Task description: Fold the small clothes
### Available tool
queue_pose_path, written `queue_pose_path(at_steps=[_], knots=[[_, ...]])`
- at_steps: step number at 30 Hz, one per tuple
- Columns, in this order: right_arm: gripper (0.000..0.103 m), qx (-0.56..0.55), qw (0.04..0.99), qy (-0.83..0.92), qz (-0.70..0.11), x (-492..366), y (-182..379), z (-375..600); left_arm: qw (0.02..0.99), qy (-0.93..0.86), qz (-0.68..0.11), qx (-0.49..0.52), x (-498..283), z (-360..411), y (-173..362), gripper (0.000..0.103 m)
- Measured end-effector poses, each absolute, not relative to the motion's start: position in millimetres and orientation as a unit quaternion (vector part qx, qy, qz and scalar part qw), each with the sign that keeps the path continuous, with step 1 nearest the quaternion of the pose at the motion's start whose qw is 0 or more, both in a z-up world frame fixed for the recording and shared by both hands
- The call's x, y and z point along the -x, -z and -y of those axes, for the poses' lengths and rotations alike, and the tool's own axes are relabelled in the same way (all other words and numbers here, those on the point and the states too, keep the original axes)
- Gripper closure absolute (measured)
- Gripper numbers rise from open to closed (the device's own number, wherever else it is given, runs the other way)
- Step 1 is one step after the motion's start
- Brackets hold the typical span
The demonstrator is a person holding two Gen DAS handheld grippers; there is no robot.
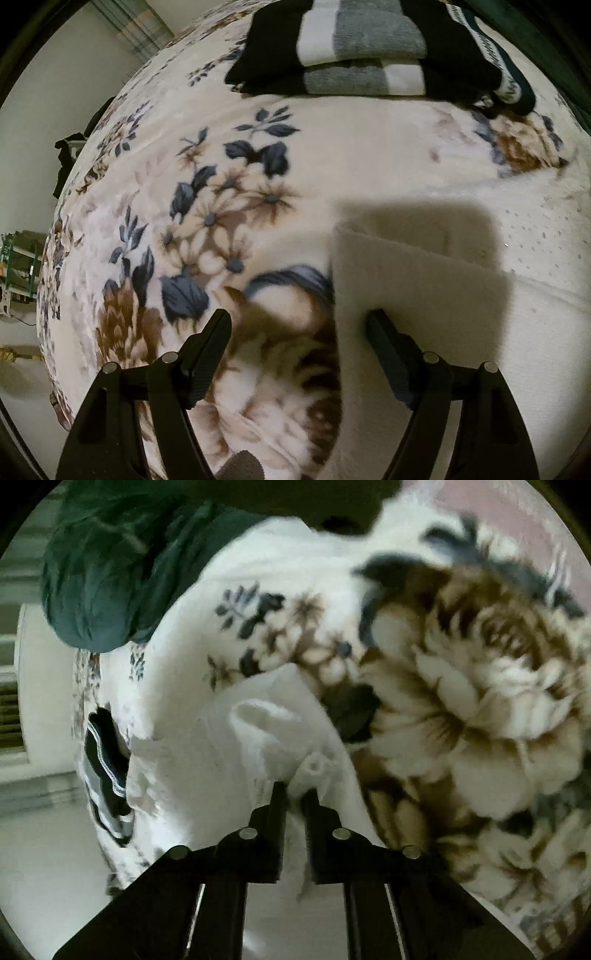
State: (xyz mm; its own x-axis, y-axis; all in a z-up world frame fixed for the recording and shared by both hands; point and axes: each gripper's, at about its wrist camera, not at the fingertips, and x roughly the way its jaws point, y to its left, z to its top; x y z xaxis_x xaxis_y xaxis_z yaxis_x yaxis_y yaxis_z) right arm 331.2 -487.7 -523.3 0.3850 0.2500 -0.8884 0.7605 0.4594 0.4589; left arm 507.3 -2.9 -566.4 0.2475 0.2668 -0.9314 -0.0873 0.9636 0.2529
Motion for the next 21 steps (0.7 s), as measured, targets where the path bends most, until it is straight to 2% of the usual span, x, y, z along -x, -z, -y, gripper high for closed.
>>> queue_pose_path(at_steps=[2, 5, 7, 9, 11, 12, 13, 16, 20, 21], knots=[[0.095, -0.463, 0.678, 0.21, -0.531, -323.0, 511.5, 482.5, 0.785, -0.129, -0.602, -0.074, -511.8, -6.1, 567.3, 0.026], [0.095, -0.419, 0.634, 0.251, -0.599, -308.0, 521.0, 483.2, 0.771, -0.167, -0.61, -0.074, -517.6, -25.9, 574.5, 0.027], [0.094, -0.405, 0.608, 0.248, -0.637, -299.6, 532.7, 484.9, 0.761, -0.168, -0.625, -0.033, -519.1, -44.6, 579.6, 0.027], [0.092, -0.404, 0.602, 0.249, -0.642, -294.5, 531.5, 489.2, 0.761, -0.166, -0.627, -0.016, -518.0, -53.7, 575.9, 0.027], [0.069, -0.406, 0.626, 0.25, -0.617, -292.8, 519.5, 493.5, 0.767, -0.162, -0.62, -0.017, -514.5, -54.7, 568.5, 0.027], [0.045, -0.404, 0.644, 0.25, -0.6, -295.7, 511.6, 495.5, 0.771, -0.159, -0.617, -0.015, -512.5, -54.8, 564.3, 0.027], [0.035, -0.398, 0.662, 0.249, -0.585, -300.3, 504.3, 496.9, 0.774, -0.155, -0.614, -0.011, -510.6, -54.3, 560.6, 0.027], [0.035, -0.368, 0.689, 0.234, -0.578, -327.4, 501.6, 492.9, 0.783, -0.133, -0.608, -0.009, -505.0, -43.2, 552.1, 0.027], [0.036, -0.352, 0.657, 0.219, -0.629, -358.2, 535.6, 487.5, 0.789, -0.119, -0.592, -0.117, -492.7, -2.4, 560.8, 0.027], [0.059, -0.341, 0.662, 0.212, -0.634, -362.1, 538.7, 482.8, 0.79, -0.12, -0.586, -0.138, -491.2, 2.4, 564.4, 0.027]])
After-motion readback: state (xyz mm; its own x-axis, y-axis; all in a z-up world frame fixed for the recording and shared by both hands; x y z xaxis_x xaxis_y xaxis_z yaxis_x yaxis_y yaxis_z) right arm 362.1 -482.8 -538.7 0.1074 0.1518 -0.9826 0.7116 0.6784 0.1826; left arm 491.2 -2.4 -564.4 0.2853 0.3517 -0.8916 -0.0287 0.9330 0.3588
